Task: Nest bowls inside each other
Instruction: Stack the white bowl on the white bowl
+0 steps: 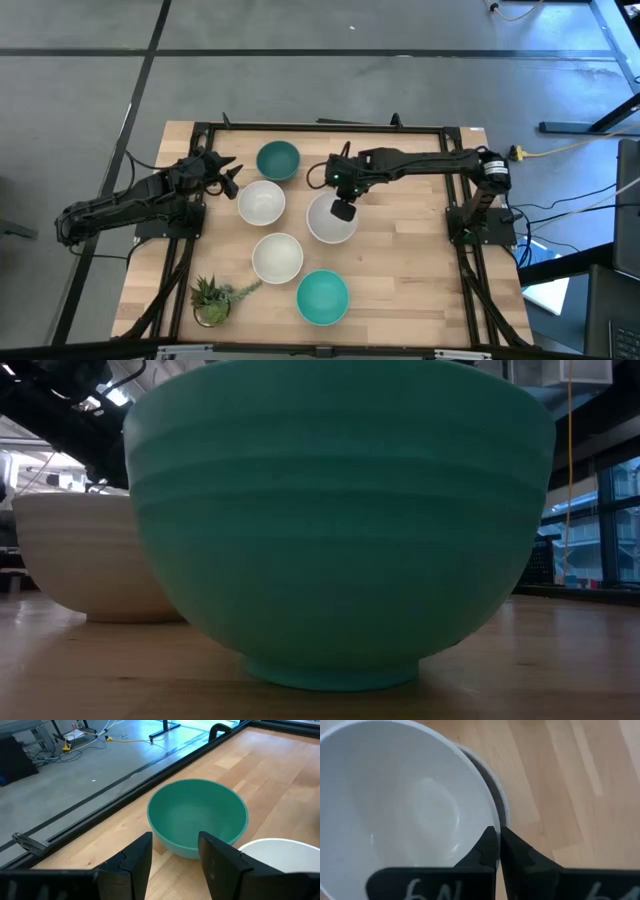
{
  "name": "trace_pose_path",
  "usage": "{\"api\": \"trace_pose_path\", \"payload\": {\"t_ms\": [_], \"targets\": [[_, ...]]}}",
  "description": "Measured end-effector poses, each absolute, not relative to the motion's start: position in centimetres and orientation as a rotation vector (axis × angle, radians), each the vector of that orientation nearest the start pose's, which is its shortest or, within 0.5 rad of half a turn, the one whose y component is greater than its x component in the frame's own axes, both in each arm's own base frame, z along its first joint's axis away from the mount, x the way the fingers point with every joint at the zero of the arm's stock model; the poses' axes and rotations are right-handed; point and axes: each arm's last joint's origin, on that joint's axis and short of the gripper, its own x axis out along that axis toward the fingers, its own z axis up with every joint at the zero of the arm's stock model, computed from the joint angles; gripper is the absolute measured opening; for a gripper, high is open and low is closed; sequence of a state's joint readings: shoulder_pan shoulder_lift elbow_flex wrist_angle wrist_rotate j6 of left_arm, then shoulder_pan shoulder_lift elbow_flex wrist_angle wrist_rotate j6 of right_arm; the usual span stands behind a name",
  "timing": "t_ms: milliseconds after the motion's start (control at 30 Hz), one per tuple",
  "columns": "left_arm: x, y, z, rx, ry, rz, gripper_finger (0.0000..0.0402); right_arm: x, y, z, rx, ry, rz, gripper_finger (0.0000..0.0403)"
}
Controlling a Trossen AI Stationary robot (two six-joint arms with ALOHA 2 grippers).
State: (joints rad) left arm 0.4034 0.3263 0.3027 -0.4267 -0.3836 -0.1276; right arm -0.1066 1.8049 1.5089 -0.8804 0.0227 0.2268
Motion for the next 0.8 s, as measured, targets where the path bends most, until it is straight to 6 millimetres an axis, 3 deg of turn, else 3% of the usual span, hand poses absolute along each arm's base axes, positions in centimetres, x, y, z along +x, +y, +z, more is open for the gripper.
{"api": "trace_pose_path", "payload": {"t_ms": [133, 633, 800], "targets": [[8.9, 5.0, 20.1, -0.124, 0.412, 0.802, 0.0154, 36.8, -4.0, 25.7, 0.279, 1.157, -0.251, 0.0020], [8.9, 5.0, 20.1, -0.124, 0.412, 0.802, 0.0154, 36.8, -3.8, 25.8, 0.328, 1.156, -0.210, 0.0185], [8.9, 5.0, 20.1, -0.124, 0.411, 0.802, 0.0154, 36.7, -3.9, 28.8, 0.249, 1.074, -0.184, 0.0205]]}}
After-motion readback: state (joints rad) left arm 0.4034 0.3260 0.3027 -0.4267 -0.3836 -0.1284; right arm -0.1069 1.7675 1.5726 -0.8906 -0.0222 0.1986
